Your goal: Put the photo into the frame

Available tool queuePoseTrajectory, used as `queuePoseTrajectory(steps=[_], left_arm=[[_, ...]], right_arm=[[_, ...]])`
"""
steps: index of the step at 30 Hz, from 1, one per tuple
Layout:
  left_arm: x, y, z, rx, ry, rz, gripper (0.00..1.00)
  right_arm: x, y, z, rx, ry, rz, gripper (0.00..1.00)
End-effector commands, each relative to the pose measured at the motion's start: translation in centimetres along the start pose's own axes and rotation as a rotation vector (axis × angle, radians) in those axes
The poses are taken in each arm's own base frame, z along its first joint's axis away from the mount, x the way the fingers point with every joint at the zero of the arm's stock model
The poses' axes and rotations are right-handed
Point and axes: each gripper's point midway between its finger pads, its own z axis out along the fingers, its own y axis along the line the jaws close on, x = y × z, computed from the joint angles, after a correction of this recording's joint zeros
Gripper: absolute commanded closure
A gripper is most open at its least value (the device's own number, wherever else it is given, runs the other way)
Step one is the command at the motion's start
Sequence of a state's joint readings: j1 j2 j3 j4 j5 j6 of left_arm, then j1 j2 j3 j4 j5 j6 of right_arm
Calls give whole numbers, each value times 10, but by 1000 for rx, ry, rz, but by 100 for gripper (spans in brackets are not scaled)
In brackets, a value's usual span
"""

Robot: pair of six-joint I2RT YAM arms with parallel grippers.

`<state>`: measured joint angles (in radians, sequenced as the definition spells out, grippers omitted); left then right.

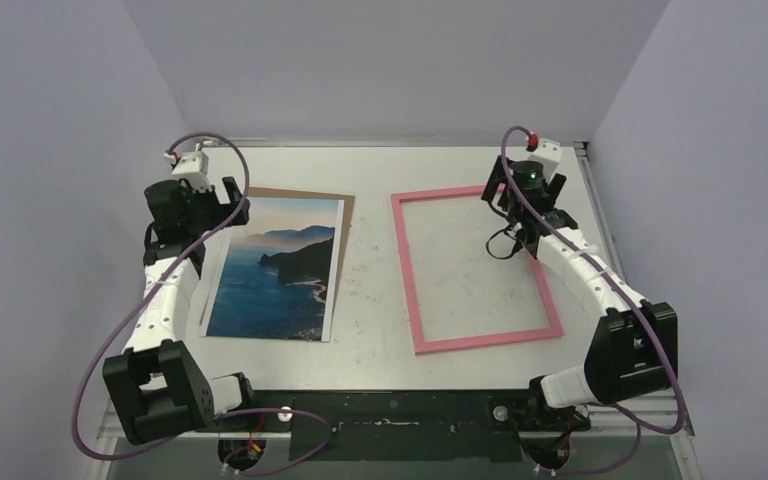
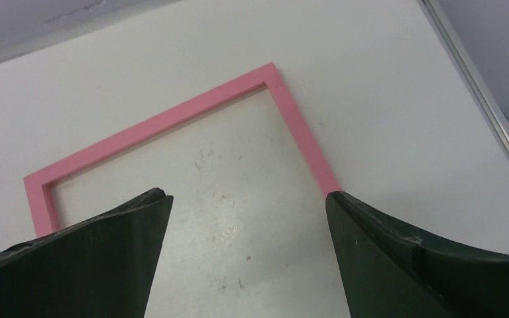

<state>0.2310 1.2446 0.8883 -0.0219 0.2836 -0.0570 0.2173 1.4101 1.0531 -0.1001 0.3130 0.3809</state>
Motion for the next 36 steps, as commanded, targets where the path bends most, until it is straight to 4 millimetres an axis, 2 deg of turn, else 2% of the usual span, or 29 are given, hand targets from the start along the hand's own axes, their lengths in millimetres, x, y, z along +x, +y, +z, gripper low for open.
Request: queuePoseTrajectory(steps=[1, 3, 4, 5, 6, 7, 8, 10, 13, 14, 15, 17, 18, 21, 24, 28, 31, 36], left_arm=[[27, -13, -11, 35, 186, -92, 4], [28, -12, -13, 24, 207, -97, 4], [29, -12, -15, 17, 216, -97, 4], [30, -11, -16, 17, 227, -91, 4], [33, -11, -18, 21, 245, -85, 4], [34, -11, -19, 22, 258, -79, 4], [35, -11, -19, 23, 274, -76, 4], [37, -10, -21, 25, 306, -80, 4], [40, -7, -21, 8, 324, -85, 4], [41, -6, -21, -2, 328, -87, 4], [41, -4, -21, -11, 331, -88, 4], [44, -3, -21, -21, 349, -94, 4], [44, -3, -22, -25, 352, -94, 4], [43, -2, -24, -37, 373, -110, 4], [45, -2, -27, -34, 390, -104, 4], [43, -3, -33, -35, 378, -86, 4], [43, -6, -37, -21, 386, -84, 4], [52, -11, -41, 2, 424, -97, 4]], right_arm=[[-7, 19, -45, 26, 51, -56, 10], [-31, 39, -65, -28, -12, -50, 10], [-39, 41, -70, -37, -39, 58, 10], [-29, 33, -71, -15, 13, 202, 10], [-12, 29, -70, -27, 86, 283, 10], [-9, 25, -66, -73, 99, 281, 8], [-3, 33, -67, -163, 122, 279, 4], [7, 42, -75, -147, 83, 200, 10], [25, 66, -92, 15, 52, -49, 10], [28, 75, -93, 47, 69, -110, 10], [36, 74, -94, 111, 119, -179, 10], [33, 88, -95, 178, 116, -245, 10], [40, 97, -97, 177, 115, -291, 10], [69, 137, -104, 8, 154, -380, 10], [91, 162, -105, -141, 201, -362, 10], [117, 181, -103, -181, 227, -432, 10], [143, 182, -96, -151, 302, -459, 10], [177, 195, -89, -245, 340, -462, 10]])
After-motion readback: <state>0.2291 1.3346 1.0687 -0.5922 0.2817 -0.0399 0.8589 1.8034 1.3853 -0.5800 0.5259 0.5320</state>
